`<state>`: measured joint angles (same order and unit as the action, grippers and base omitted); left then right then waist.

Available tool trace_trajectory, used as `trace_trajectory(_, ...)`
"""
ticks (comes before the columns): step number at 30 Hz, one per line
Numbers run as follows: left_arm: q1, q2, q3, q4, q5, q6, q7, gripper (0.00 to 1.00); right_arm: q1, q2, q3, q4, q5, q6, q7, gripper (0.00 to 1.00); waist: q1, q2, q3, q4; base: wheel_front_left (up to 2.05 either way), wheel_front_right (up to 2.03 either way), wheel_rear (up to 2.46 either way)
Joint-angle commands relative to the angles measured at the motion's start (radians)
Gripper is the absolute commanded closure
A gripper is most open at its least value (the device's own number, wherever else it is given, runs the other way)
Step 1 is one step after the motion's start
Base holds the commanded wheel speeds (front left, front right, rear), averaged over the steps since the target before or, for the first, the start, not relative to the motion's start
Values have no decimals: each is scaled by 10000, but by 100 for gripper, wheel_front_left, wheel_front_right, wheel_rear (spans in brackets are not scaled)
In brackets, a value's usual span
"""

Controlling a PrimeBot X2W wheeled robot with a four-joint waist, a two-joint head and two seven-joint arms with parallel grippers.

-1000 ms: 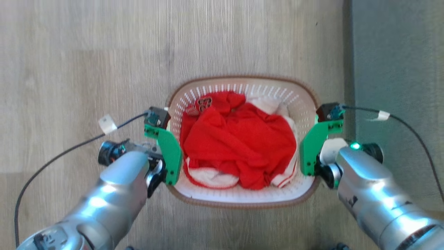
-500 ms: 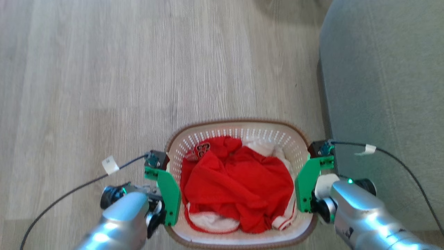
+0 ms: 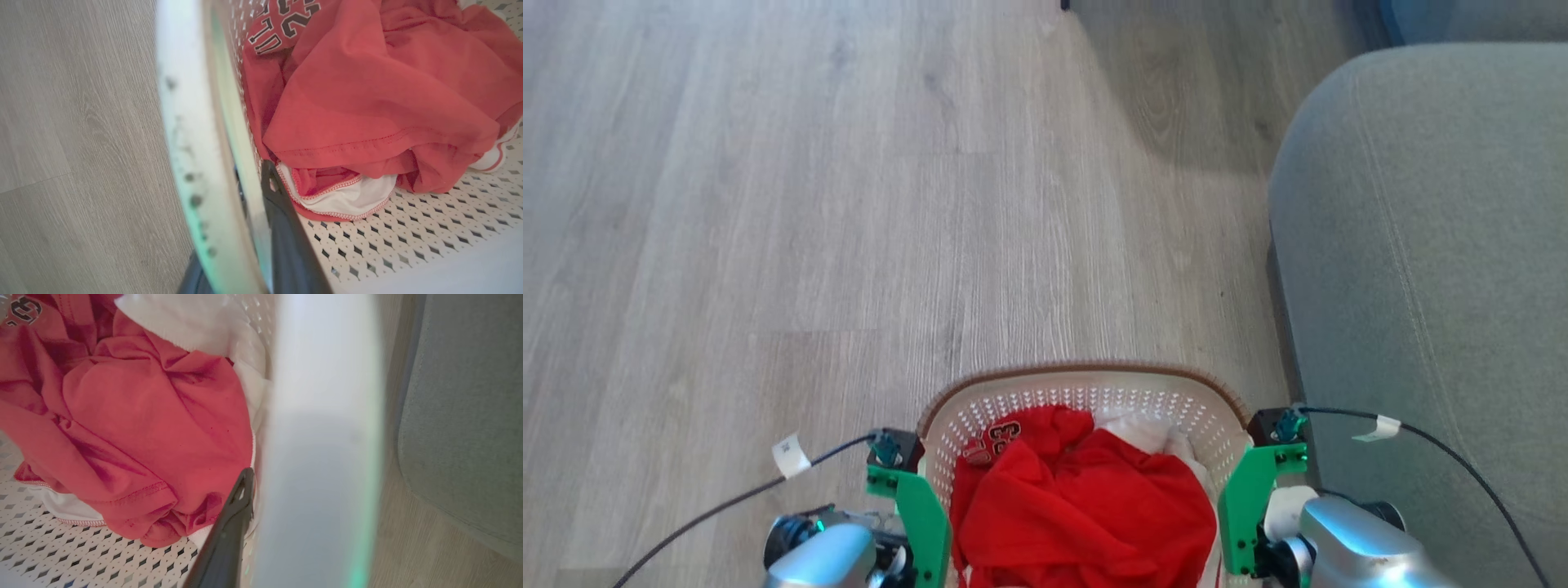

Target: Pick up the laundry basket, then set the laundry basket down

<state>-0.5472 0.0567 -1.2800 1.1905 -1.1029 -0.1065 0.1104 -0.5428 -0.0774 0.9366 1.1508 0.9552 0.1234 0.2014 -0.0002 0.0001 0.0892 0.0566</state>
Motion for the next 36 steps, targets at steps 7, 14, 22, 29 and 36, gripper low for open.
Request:
trace_trajectory(7,-134,-64,42,-214,-77,-241,-77,100,16,269,453,-315,294,73,-81,100,2,-1,-347,238,0,0,0)
trace_trajectory(14,-46,-64,32,-232,-94,-241,-58,100,-15,270,712,-298,537,73,-158,100,2,-1,-369,267,0,0,0)
trace_trajectory(22,-2,-64,25,-203,-155,-241,-79,100,-9,270,1038,-310,787,73,-229,100,2,-1,-407,174,0,0,0)
trace_trajectory(29,28,-64,20,-252,-184,-241,-95,100,-43,271,1243,-207,988,73,-303,100,2,-1,-449,123,0,0,0)
trace_trajectory(36,40,-64,15,-287,-169,-241,-98,100,-85,271,1429,-169,1188,73,-368,100,2,-1,-459,123,0,0,0)
